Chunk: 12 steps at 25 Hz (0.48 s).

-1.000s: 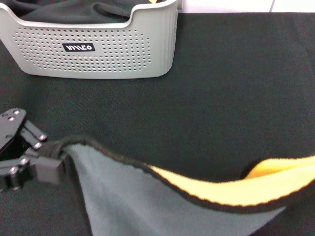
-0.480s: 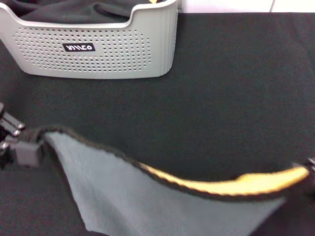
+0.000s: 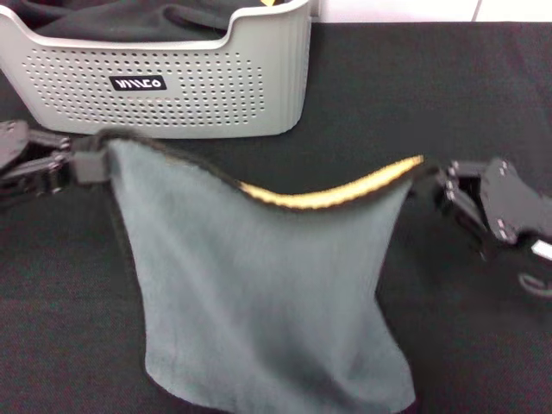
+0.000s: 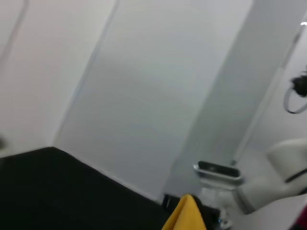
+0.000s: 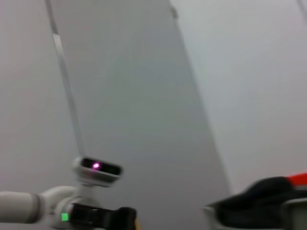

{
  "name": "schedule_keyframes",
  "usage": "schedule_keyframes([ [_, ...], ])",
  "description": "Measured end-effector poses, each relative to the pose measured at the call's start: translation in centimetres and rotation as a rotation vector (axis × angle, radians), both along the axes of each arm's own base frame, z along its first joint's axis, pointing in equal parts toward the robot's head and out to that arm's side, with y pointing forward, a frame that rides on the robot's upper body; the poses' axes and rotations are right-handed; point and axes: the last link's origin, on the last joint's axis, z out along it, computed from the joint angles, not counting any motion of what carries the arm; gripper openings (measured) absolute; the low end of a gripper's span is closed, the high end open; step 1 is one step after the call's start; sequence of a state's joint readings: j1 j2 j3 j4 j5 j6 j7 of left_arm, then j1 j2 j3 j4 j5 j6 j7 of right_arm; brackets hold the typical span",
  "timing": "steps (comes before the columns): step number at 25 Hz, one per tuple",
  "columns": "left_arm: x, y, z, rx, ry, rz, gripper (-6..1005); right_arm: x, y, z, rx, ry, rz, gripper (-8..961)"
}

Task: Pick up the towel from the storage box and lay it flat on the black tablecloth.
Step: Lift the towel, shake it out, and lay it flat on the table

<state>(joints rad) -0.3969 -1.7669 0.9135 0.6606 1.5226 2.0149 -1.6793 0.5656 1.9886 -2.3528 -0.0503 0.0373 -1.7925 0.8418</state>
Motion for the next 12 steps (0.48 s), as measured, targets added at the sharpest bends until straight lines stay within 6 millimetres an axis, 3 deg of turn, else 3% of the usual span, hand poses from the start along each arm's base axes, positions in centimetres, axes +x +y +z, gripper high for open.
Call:
schedule_keyframes([
  [9, -0.7, 5.6, -4.3, 0.144, 0.137, 0.183, 37, -0.3, 6.0, -1.6, 0.065, -0.194, -0.163, 39],
  [12, -0.8, 6.5, -5.1, 0.175, 0.167, 0.213, 39, -0.5, 7.6, -2.3, 0.072, -0.262, -0.205, 41],
])
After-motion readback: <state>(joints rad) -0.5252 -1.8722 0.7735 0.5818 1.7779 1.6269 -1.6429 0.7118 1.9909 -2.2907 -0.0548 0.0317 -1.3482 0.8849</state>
